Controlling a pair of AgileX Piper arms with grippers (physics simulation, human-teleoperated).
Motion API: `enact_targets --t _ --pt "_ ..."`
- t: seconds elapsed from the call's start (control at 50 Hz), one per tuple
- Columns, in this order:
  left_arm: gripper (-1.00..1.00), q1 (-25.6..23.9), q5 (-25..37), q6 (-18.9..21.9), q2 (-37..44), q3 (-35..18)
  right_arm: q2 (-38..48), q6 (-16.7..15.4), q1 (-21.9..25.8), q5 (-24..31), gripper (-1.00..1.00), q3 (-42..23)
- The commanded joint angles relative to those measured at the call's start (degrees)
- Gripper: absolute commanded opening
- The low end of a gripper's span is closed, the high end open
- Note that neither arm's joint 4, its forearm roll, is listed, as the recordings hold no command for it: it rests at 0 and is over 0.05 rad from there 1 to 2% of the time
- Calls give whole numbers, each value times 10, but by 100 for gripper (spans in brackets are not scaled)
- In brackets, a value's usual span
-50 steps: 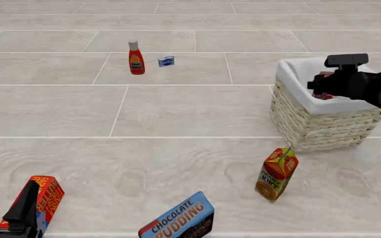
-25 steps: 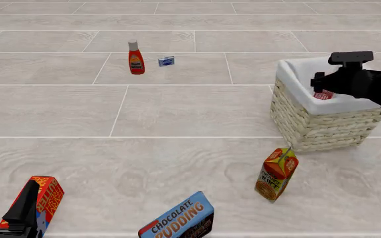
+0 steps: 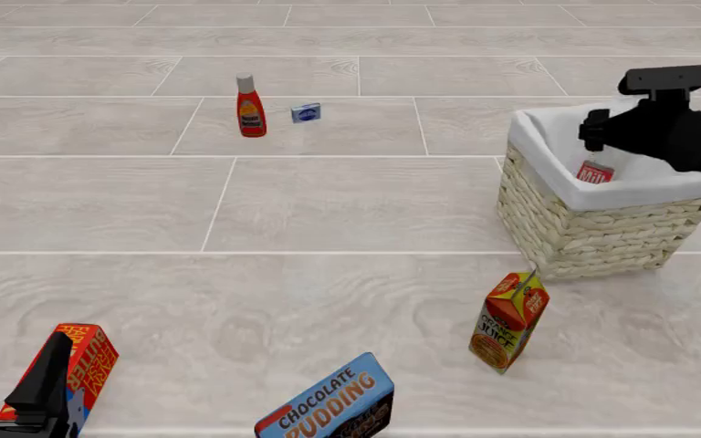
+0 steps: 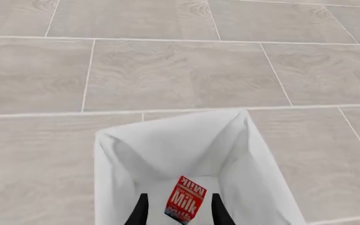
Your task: Pick the milk and place it in the basket.
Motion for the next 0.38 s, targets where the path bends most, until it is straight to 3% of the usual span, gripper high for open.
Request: enact_targets --t 0.02,0.38 --pt "100 0 0 0 0 0 -54 3 4 -4 100 28" --pt "100 0 0 0 0 0 -175 27 30 -40 100 123"
